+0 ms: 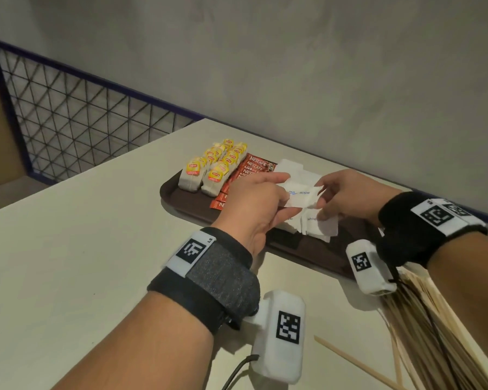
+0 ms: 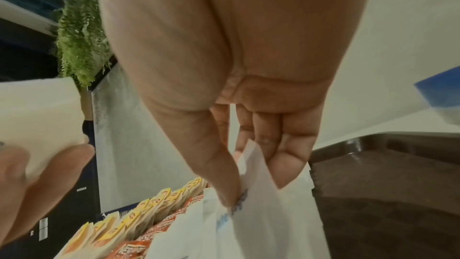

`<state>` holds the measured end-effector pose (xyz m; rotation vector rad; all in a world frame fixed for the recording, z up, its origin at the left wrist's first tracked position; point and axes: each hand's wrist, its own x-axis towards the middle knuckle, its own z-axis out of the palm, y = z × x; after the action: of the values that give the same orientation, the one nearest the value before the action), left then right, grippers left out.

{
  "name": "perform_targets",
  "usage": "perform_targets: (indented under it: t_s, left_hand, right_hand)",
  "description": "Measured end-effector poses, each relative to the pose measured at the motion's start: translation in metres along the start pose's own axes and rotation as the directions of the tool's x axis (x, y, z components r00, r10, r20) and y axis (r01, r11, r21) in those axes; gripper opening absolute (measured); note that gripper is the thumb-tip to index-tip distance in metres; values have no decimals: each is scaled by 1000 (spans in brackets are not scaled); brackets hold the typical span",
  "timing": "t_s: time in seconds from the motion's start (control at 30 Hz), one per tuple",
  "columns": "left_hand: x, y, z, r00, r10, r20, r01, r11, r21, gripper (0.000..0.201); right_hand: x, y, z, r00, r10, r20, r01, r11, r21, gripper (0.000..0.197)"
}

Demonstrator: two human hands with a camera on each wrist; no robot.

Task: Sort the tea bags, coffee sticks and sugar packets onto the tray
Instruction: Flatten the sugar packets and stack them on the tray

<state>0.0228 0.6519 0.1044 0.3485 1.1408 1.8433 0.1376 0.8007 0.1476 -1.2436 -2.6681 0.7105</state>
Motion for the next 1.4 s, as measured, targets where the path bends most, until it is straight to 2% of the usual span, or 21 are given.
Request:
perform_targets:
  t_s: [0.33, 0.5, 0.8, 0.83, 0.93, 1.0, 1.07, 1.23, 1.4]
  left_hand:
    - [1, -1, 3, 1000, 10, -27, -11, 1000, -21, 38]
    - [0, -1, 3, 1000, 11, -22, -11, 1000, -10, 41]
    - [1, -2, 4, 1000, 15, -27, -15, 1000, 8, 42]
    - [1, -2, 4, 1000, 16, -26, -15, 1000, 8, 42]
    - [1, -3, 5, 1000, 12, -18, -12, 1000, 22, 41]
    - [0, -3, 5, 1000, 13, -12, -12, 999, 30, 41]
    - [-1, -2, 4, 1000, 19, -11, -19, 999, 27, 38]
    - [-1, 0, 3, 1000, 24, -4, -24, 999, 27, 33]
    - [-3, 0, 4, 1000, 24, 11, -24, 999, 27, 34]
  right_hand:
    - [4, 6, 1, 997, 77, -8, -76, 990, 118, 24]
    - [7, 11, 2, 994, 104, 19, -105, 990, 89, 24]
    - [11, 20, 6, 990, 128, -62, -119, 984, 133, 20]
    - [11, 21, 5, 990, 111, -84, -104, 991, 90, 16]
    - [5, 19, 1, 987, -16, -161, -17, 979, -203, 8]
    - [-2, 17, -1, 993, -51, -109, 23, 969, -246, 8]
    - [-10, 13, 1, 999, -52, 12, 53, 977, -205, 6]
    - [-23, 6, 14, 965, -37, 260, 92, 974, -206, 11]
    - [-19, 9, 19, 967, -46, 252, 114, 959, -260, 21]
